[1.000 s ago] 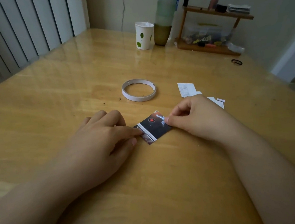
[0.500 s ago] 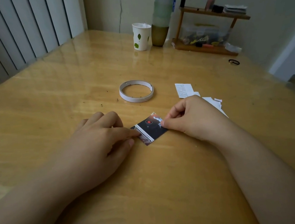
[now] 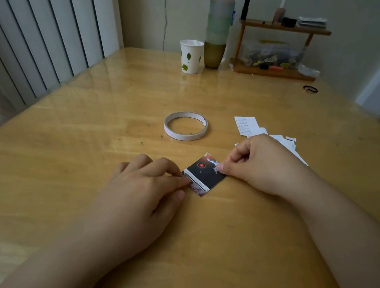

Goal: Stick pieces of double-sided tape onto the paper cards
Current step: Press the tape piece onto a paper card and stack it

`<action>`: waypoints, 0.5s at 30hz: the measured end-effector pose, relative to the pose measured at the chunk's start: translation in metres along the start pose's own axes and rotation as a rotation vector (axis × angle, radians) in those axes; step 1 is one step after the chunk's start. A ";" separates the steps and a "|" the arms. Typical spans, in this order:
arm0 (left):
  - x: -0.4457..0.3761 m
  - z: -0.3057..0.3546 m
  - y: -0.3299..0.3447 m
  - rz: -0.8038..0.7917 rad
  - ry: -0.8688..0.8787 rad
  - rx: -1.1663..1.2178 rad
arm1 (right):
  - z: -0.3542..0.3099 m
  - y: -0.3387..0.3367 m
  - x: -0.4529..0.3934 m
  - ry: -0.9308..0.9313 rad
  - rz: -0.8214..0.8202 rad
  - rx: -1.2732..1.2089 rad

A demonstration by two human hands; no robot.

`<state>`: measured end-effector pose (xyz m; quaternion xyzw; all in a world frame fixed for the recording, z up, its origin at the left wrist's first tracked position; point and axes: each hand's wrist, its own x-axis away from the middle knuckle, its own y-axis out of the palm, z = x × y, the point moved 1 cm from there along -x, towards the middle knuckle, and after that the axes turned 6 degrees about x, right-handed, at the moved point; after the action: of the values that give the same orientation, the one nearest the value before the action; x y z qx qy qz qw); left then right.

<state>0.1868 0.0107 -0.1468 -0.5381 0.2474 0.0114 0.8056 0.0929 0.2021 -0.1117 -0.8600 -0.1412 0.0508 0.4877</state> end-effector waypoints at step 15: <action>0.000 0.000 0.001 0.020 -0.001 -0.005 | -0.017 0.011 0.009 -0.345 0.005 0.072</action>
<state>0.1865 0.0110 -0.1472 -0.5376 0.2524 0.0205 0.8043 0.1076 0.1855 -0.1123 -0.8208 -0.2188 0.2039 0.4867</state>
